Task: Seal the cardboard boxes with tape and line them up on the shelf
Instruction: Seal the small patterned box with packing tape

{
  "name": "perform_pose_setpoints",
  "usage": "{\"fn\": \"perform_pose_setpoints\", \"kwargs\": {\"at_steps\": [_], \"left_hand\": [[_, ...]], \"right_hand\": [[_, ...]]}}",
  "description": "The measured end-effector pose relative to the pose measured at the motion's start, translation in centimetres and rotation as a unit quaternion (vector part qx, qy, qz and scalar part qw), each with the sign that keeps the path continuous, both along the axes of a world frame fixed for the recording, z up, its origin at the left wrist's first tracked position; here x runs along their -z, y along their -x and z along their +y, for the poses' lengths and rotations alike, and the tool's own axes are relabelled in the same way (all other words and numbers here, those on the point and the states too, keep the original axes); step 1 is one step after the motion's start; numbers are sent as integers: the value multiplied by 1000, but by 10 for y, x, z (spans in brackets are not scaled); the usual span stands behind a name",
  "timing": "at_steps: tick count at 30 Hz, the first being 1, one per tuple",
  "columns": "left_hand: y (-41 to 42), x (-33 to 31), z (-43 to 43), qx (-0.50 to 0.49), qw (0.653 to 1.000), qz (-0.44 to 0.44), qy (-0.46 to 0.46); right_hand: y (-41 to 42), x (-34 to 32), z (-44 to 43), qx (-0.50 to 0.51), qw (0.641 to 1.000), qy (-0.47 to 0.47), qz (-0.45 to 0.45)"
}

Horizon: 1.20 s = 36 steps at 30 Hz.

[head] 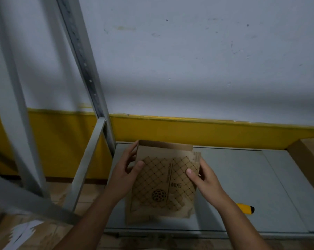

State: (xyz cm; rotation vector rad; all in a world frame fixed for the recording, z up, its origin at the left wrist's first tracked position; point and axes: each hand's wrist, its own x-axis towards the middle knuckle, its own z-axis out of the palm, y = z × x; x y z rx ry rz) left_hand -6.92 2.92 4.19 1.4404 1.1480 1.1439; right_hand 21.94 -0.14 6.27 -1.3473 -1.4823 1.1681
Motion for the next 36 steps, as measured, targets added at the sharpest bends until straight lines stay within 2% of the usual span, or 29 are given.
{"fn": "perform_pose_setpoints", "kwargs": {"at_steps": [7,11,14,18,22,27,32,36], "left_hand": [[-3,-3,-5,9,999,29,-14],[-5,-2,-14,18,999,23,-35],[-1,-4,-14,44,998,33,-43],[9,2,-5,84,987,116,-79],[9,16,-5,108,981,136,-84],[7,33,-16,93,986,115,-78],[14,38,-22,90,984,133,-75],[21,45,-28,100,983,134,-75]], "right_hand": [[10,11,-2,61,997,10,39],[6,10,2,94,995,-15,22],[-7,0,5,76,996,-41,3],[-18,2,8,43,998,-41,-8],[-8,9,2,49,990,-82,-102],[17,27,-12,-21,963,-115,-243],[21,36,-13,-11,965,-150,-215],[25,36,-16,-18,975,-125,-182]]}}
